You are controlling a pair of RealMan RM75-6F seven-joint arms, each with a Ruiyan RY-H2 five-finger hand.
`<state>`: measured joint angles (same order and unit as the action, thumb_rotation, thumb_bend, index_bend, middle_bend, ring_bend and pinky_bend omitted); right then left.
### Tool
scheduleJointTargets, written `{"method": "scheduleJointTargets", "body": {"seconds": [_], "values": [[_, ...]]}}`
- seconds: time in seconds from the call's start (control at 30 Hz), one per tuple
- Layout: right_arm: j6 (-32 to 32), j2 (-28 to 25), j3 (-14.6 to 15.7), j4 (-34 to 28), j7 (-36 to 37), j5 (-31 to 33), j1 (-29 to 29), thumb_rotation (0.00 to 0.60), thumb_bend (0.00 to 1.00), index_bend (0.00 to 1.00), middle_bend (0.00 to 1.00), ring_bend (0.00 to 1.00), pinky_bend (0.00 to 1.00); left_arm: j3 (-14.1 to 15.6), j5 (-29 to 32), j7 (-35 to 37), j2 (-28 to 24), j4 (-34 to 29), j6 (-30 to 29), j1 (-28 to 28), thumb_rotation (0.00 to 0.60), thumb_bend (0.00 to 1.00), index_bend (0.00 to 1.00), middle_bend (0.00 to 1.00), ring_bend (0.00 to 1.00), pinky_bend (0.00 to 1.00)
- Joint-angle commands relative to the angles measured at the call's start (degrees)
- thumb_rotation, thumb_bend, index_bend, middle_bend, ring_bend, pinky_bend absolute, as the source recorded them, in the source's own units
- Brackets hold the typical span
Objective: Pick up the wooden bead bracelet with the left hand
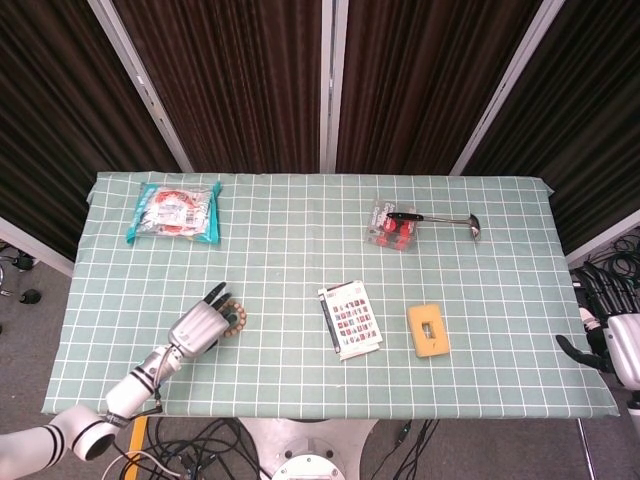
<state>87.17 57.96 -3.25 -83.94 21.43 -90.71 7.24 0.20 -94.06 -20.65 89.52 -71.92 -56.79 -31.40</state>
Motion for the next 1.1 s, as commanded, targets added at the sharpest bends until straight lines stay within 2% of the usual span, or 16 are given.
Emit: {"method": "scheduleJointTargets", "body": {"seconds": [0.03,0.4,0.53,0.6,0.77,0.87,1.1], "values": [[0.06,0.0,0.0,0.03,0.02,0.01,-0.06,0.6,0.12,0.0,0.01,0.0,0.0,0.23,0.11,0.36,0.44,0.61,-0.41,-0.12,0.6,0.25,0.44,0.46,0.15,0.03],[0.23,0.05,0.08,0.04,0.08,0.13,-0.49,0.6,0.12,0.0,0.01,0.0,0.0,1.08,0.8,2.07,2.45,3.6,-1.19,-0.61,0.6,0.33,0.48,0.51,0.18,0.05],[0.16,0.0,0.16,-0.07,0.42,0.05,-0.55,0.6,0.12,0.0,0.01,0.0,0.0,1.38,1.25,7.14,3.05,4.04,-1.71,-0.52,0.6,0.41,0.52,0.55,0.21,0.06],[0.31,-0.14,0.19,-0.12,1.0,-0.18,-0.58,0.6,0.12,0.0,0.01,0.0,0.0,1.17,2.59,13.01,2.9,3.08,-1.37,-0.32,0.6,0.45,0.53,0.57,0.23,0.07],[0.7,-0.3,0.07,-0.07,1.12,-0.18,-0.76,0.6,0.12,0.0,0.01,0.0,0.0,-0.29,5.0,28.82,2.4,1.67,-3.25,0.69,0.6,0.46,0.54,0.59,0.25,0.07],[0.89,-0.35,0.03,-0.15,1.06,-0.28,-0.83,0.6,0.11,0.0,0.01,0.0,0.0,-1.96,7.68,41.79,1.35,-1.05,-3.26,1.28,0.6,0.47,0.55,0.59,0.25,0.07],[1.6,-0.41,-0.12,-0.48,0.73,-0.5,-1.06,0.6,0.1,0.0,0.01,0.0,0.0,-4.88,14.13,69.7,-5.29,-12.17,3.89,1.13,0.6,0.48,0.56,0.6,0.25,0.09]]}}
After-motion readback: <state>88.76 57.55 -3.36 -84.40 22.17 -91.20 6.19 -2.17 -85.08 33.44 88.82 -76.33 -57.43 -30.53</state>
